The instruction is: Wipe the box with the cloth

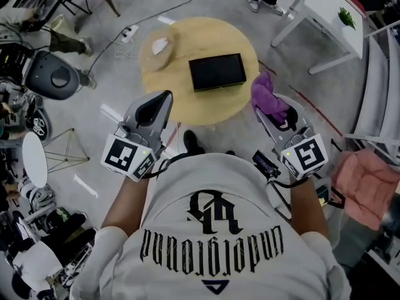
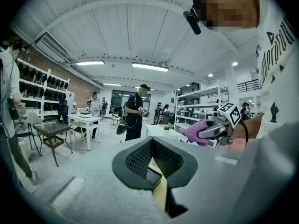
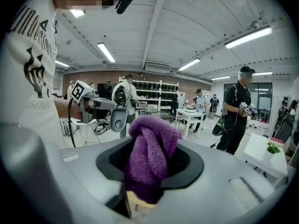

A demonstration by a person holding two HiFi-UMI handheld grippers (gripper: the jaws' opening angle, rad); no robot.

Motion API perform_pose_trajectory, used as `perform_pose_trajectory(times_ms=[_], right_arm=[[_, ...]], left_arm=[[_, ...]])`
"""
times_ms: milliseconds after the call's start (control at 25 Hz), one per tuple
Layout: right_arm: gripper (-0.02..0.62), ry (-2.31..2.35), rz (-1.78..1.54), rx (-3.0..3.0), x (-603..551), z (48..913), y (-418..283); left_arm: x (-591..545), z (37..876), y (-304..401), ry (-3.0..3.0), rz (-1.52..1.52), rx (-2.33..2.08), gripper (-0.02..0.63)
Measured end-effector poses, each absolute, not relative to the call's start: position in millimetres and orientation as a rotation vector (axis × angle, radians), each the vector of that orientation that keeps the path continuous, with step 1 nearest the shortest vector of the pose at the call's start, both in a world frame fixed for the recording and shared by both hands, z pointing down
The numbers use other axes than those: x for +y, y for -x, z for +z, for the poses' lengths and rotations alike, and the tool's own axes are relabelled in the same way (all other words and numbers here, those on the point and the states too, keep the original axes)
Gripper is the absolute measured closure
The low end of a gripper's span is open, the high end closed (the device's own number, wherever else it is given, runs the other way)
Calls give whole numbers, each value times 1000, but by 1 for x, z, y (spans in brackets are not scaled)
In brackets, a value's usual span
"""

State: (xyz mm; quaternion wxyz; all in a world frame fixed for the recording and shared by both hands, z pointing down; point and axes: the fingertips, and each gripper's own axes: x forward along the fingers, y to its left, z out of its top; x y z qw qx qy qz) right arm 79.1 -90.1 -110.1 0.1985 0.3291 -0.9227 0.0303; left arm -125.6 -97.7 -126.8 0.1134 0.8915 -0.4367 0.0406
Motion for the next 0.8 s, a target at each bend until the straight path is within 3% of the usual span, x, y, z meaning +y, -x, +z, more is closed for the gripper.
perform_pose_trajectory(times_ms=[440,800], right_arm=[[433,-750,156,-2661,-8,-90,-135],[433,-759,153,-2664,51,-100,-113]], left_arm=[[1,-113,48,-2536,188,-1352,600],[58,-124,68,-2560,192,-1330,600]])
